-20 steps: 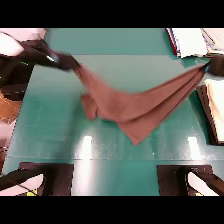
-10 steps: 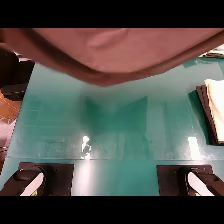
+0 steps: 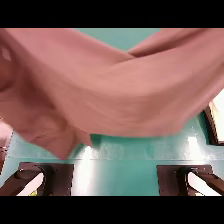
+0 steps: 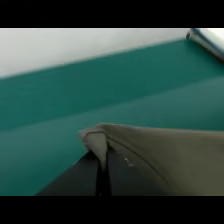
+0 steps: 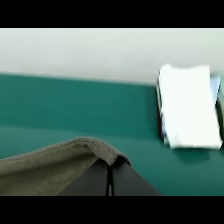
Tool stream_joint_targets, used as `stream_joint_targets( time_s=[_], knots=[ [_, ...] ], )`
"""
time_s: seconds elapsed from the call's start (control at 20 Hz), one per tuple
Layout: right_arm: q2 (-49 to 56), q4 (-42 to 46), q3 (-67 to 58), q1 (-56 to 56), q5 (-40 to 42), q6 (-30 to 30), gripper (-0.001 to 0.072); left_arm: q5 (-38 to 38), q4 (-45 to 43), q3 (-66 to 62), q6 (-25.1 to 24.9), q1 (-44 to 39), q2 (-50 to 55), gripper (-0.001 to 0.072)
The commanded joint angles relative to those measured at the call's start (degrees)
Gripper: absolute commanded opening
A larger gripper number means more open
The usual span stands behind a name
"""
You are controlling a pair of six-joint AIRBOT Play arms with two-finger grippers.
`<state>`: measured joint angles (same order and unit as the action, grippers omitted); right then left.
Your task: Fold the shirts.
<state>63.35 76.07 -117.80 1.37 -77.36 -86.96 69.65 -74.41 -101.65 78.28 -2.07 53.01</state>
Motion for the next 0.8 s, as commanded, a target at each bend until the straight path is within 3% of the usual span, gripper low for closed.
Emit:
stream_joint_targets(
  time_s=[0.0, 0.1, 0.2, 0.4, 0.45, 0.55, 0.75],
  knots=[
    [11.06, -0.02, 4.15, 0.0, -6.71, -0.5, 0.0009, 5.64, -0.9, 8.63, 1.38, 0.02, 9.29, 0.0028],
    [18.18, -0.04, 8.72, 0.04, -8.55, -0.44, 0.001, 2.51, 1.25, 16.5, 1.22, 0.02, 15.3, 0.0028],
    [24.96, -0.04, 11.45, 0.46, -7.3, -0.07, 0.001, -5.77, 0.87, 21.73, 0.74, 0.04, 21.64, 0.0028],
    [33.64, -4.31, 10.69, 0.17, -4.98, 0.02, 0.0012, -17.77, 0.0, 22.29, 0.81, 0.04, 29.88, 0.0029],
    [35.01, -5.7, 9.42, -0.28, -4.7, 0.02, 0.0029, -19.23, 0.0, 22.29, 0.79, 0.04, 30.47, 0.0058],
    [36.94, -9.25, 5.66, -1.36, -4.92, 0.02, 0.0405, -18.88, 0.28, 22.16, 0.81, 0.48, 30.14, 0.0549],
    [35.23, -16.37, 2.82, -4.79, -10.29, 0.83, 0.0416, -3.48, 0.63, 18.08, 0.72, 5.53, 28.09, 0.0539]
  ],
)
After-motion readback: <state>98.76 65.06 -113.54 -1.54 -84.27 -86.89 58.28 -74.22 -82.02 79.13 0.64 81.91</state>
